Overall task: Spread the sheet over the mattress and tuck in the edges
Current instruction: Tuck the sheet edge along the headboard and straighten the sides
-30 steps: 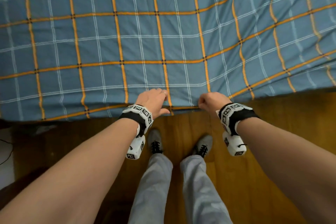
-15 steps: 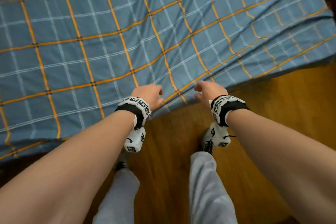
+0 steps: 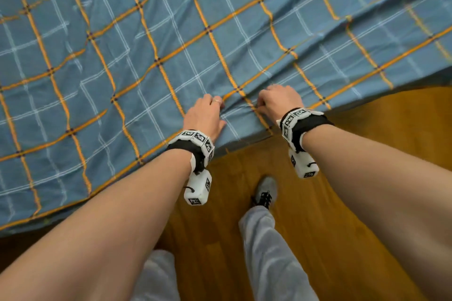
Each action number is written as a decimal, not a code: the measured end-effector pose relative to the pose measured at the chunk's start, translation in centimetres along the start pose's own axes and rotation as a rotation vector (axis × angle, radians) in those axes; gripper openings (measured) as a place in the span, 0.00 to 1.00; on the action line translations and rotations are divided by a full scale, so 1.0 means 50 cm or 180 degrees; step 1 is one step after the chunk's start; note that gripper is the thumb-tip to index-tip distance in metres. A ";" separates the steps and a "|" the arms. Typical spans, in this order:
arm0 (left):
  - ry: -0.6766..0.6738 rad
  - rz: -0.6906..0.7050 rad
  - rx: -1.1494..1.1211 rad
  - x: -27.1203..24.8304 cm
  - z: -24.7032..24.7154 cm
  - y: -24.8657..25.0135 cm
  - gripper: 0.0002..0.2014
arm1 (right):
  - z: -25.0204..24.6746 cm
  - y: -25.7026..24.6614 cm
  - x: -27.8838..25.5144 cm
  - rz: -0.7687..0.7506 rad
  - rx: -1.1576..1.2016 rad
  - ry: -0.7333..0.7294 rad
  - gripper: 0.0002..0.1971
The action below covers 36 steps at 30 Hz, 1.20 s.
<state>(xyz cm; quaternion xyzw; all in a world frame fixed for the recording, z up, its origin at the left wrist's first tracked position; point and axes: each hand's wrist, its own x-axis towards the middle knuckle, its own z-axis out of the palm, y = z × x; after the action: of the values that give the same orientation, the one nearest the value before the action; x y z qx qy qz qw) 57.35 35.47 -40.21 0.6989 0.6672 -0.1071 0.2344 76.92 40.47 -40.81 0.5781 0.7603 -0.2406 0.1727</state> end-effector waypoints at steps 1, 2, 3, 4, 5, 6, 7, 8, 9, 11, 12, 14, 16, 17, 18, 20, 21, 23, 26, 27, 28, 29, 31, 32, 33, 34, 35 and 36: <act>-0.0036 -0.0009 0.0023 0.004 -0.004 0.017 0.22 | -0.004 0.008 -0.002 -0.0077 0.0059 -0.0144 0.12; -0.0073 -0.0013 0.0030 0.006 -0.010 0.033 0.24 | -0.007 0.018 -0.010 -0.0135 0.0080 -0.0314 0.12; -0.0105 -0.0012 0.0037 0.008 -0.017 0.048 0.25 | -0.009 0.032 -0.021 -0.0154 0.0054 -0.0524 0.11; -0.0152 -0.0014 0.0052 0.010 -0.023 0.064 0.26 | -0.010 0.049 -0.037 -0.0133 0.0013 -0.0747 0.11; -0.0202 -0.0018 0.0072 0.013 -0.029 0.080 0.27 | -0.008 0.068 -0.055 -0.0084 -0.0021 -0.0933 0.12; -0.0289 -0.0010 0.0101 0.016 -0.033 0.096 0.27 | -0.003 0.088 -0.072 -0.0026 -0.0043 -0.1084 0.13; -0.0409 0.0032 0.0150 0.021 -0.036 0.113 0.28 | 0.004 0.105 -0.088 0.0024 -0.0053 -0.1226 0.13; -0.0549 0.0107 0.0198 0.026 -0.037 0.132 0.28 | 0.012 0.118 -0.103 0.0055 -0.0034 -0.1357 0.13; -0.0671 0.0197 0.0216 0.032 -0.036 0.150 0.28 | 0.020 0.127 -0.114 0.0076 0.0029 -0.1453 0.12; -0.0803 0.0320 0.0149 0.047 -0.033 0.184 0.26 | 0.026 0.136 -0.125 0.0110 0.0255 -0.1525 0.11; -0.0824 0.0328 0.0088 0.054 -0.031 0.197 0.25 | 0.023 0.140 -0.124 0.0125 0.0403 -0.1482 0.09; -0.0806 0.0344 0.0016 0.074 -0.031 0.222 0.23 | 0.003 0.159 -0.117 0.0200 0.0692 -0.1192 0.08; -0.0712 0.0397 -0.0028 0.096 -0.037 0.245 0.20 | -0.027 0.196 -0.105 0.0511 0.0806 -0.0703 0.12; -0.0633 0.0426 -0.0061 0.110 -0.041 0.258 0.20 | -0.044 0.223 -0.096 0.0803 0.0792 -0.0406 0.14; -0.0545 0.0468 -0.0104 0.129 -0.046 0.273 0.19 | -0.062 0.255 -0.086 0.1140 0.0792 -0.0123 0.15; -0.0434 0.0520 -0.0208 0.166 -0.057 0.306 0.19 | -0.093 0.317 -0.069 0.1780 0.0805 0.0188 0.18; -0.0378 0.0564 -0.0241 0.190 -0.063 0.327 0.19 | -0.109 0.348 -0.060 0.2042 0.0828 0.0243 0.21; -0.0273 0.0636 -0.0292 0.236 -0.073 0.371 0.20 | -0.132 0.403 -0.045 0.2477 0.0921 0.0287 0.28; -0.0257 0.0749 -0.0232 0.287 -0.075 0.438 0.23 | -0.140 0.467 -0.024 0.2870 0.1128 0.0318 0.34; -0.0296 0.0795 -0.0195 0.302 -0.073 0.460 0.24 | -0.137 0.488 -0.013 0.2959 0.1223 0.0310 0.34; -0.0333 0.0820 -0.0159 0.314 -0.068 0.482 0.25 | -0.133 0.512 -0.003 0.3032 0.1297 0.0294 0.34; -0.0346 0.0810 -0.0101 0.325 -0.062 0.500 0.26 | -0.127 0.533 0.008 0.3046 0.1341 0.0259 0.34; -0.0255 0.0801 0.0152 0.343 -0.049 0.531 0.29 | -0.122 0.572 0.025 0.2943 0.1387 0.0237 0.28; -0.0176 0.0840 0.0326 0.353 -0.044 0.544 0.29 | -0.122 0.591 0.034 0.2878 0.1424 0.0282 0.24; -0.0128 0.0880 0.0485 0.365 -0.041 0.558 0.28 | -0.124 0.611 0.041 0.2811 0.1458 0.0335 0.20; -0.0134 0.0875 0.0588 0.378 -0.037 0.572 0.26 | -0.128 0.630 0.046 0.2692 0.1454 0.0376 0.18; -0.0207 0.0824 0.0637 0.390 -0.034 0.586 0.24 | -0.131 0.649 0.046 0.2567 0.1429 0.0381 0.17; -0.0314 0.0764 0.0653 0.401 -0.032 0.601 0.21 | -0.134 0.669 0.044 0.2433 0.1380 0.0403 0.16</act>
<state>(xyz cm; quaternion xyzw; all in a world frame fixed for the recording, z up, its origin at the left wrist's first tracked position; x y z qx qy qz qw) 88.37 53.94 -42.53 0.7877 0.5522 -0.1801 0.2054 108.61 53.24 -42.04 0.8542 0.4330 -0.2774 0.0771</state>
